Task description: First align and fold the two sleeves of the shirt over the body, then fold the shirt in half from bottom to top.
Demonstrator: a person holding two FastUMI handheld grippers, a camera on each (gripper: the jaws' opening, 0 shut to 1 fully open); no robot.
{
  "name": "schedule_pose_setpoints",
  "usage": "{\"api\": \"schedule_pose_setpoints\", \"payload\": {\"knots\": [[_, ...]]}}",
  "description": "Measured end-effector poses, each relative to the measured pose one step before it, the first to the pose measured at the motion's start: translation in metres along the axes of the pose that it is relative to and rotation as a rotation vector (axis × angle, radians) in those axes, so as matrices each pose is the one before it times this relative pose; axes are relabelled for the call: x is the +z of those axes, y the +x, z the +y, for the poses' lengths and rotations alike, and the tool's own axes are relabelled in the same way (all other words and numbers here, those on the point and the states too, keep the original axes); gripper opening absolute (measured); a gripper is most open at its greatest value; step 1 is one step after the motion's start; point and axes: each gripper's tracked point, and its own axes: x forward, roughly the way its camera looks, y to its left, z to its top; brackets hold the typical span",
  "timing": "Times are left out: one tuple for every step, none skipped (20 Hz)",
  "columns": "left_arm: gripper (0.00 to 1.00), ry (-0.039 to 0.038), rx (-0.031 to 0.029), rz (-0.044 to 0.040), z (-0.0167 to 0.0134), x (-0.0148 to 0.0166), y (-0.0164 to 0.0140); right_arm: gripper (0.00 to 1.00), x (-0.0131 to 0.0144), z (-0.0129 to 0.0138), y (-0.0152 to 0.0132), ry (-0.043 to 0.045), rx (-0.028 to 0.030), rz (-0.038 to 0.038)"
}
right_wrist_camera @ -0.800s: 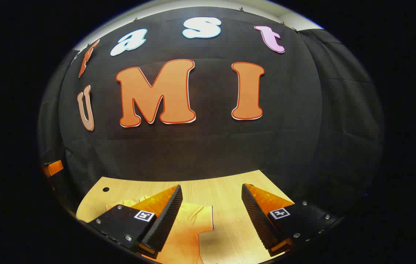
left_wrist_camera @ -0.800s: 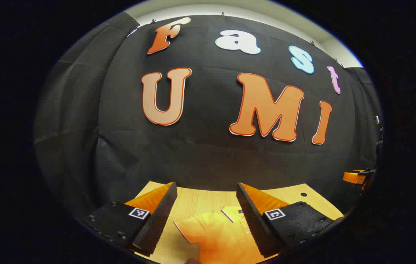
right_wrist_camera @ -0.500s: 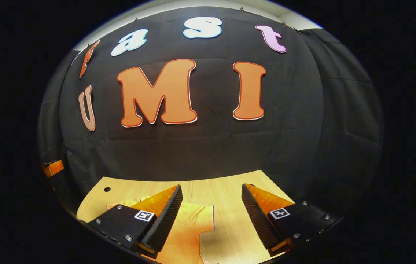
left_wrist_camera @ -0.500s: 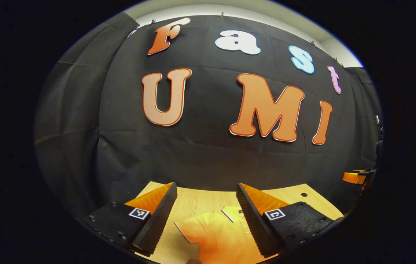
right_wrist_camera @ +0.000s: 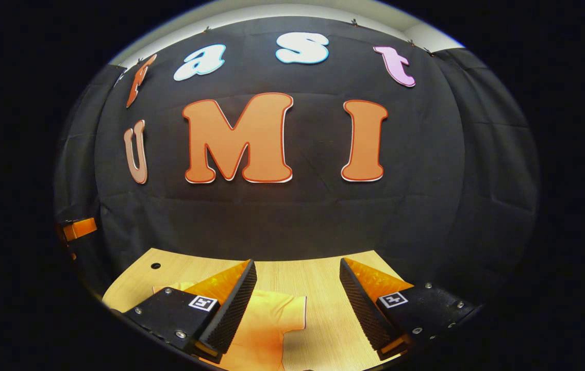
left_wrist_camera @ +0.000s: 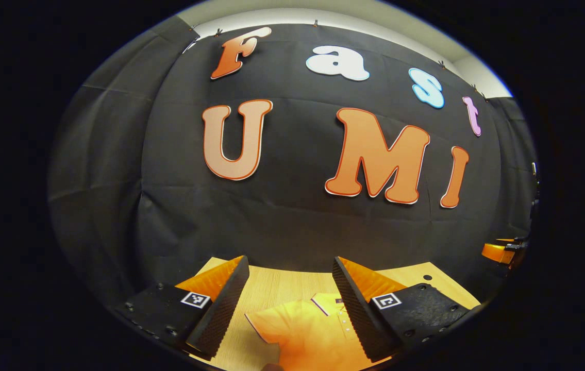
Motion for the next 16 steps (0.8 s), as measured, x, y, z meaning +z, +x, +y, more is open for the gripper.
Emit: {"api": "schedule_pose_setpoints", "payload": {"knots": [[0.98, -0.00281, -0.00051, -0.00308, 0.00003, 0.00149, -0.00064, 0.98, -0.00002, 0.00237, 0.00163, -0.00336, 0.00449, -0.00226], [0.98, 0.00142, 0.00150, -0.00162, 0.00092, -0.00162, 0.00080, 0.98, -0.00237, 0.00203, 0.00125, 0.00235, 0.00594, 0.00666], [0.98, 0.00289, 0.00227, 0.00042, 0.00052, -0.00037, 0.00065, 0.98, -0.00242, 0.00213, 0.00153, 0.00158, 0.00464, 0.00932], [0.98, 0.00345, -0.00056, 0.00198, 0.00023, 0.00088, 0.00044, 0.98, -0.00153, 0.00147, 0.00238, -0.00019, 0.00429, 0.00472], [0.98, 0.00179, 0.00019, 0.00113, 0.00035, -0.00086, 0.00087, 0.98, 0.00008, 0.00386, 0.00175, 0.00132, 0.01452, 0.00026], [0.98, -0.00022, -0.00024, 0.00227, -0.00025, 0.00006, 0.00135, 0.98, -0.00069, 0.00283, 0.00246, 0.00309, 0.00988, 0.00148], [0.98, -0.00162, -0.00129, 0.00254, 0.00091, -0.00165, 0.00085, 0.98, -0.00144, 0.00121, 0.00369, 0.00601, 0.00821, 0.00814], [0.98, -0.00236, -0.00028, 0.00377, 0.00010, -0.00086, 0.00084, 0.97, -0.00457, -0.00101, 0.00504, 0.00937, -0.00142, 0.02083], [0.98, -0.00286, -0.00257, 0.00394, -0.00024, -0.00243, 0.00134, 0.98, -0.00526, -0.00202, 0.00532, 0.00683, -0.00143, 0.02618], [0.98, -0.00122, -0.00768, 0.00263, -0.00092, -0.00073, 0.00092, 0.98, -0.00380, -0.00262, 0.00592, 0.00254, -0.00671, 0.02117], [0.98, -0.00089, -0.00003, -0.00201, -0.00031, -0.00003, 0.00023, 1.00, -0.00240, -0.00327, 0.00584, -0.00005, -0.00852, 0.01529], [0.98, 0.00080, 0.00326, -0.00151, 0.00115, 0.00128, 0.00112, 0.98, -0.00393, -0.00193, 0.00581, -0.00039, -0.00214, 0.02330], [0.98, 0.00432, 0.00710, 0.00286, 0.00256, -0.00204, 0.00171, 0.98, -0.00240, -0.00093, 0.00717, -0.00088, -0.00025, 0.01941], [0.98, 0.00329, 0.00688, 0.00501, 0.00273, -0.00133, 0.00079, 0.98, -0.00123, -0.00019, 0.00846, 0.00299, 0.00543, 0.01749], [0.98, -0.00061, 0.00439, 0.00421, 0.00169, -0.00183, 0.00222, 0.98, -0.00346, -0.00075, 0.00966, 0.01689, 0.00714, 0.02764], [0.98, -0.00276, 0.00051, 0.00352, 0.00109, -0.00042, 0.00088, 0.98, -0.00349, -0.00046, 0.01107, 0.02152, 0.00824, 0.03222]]}}
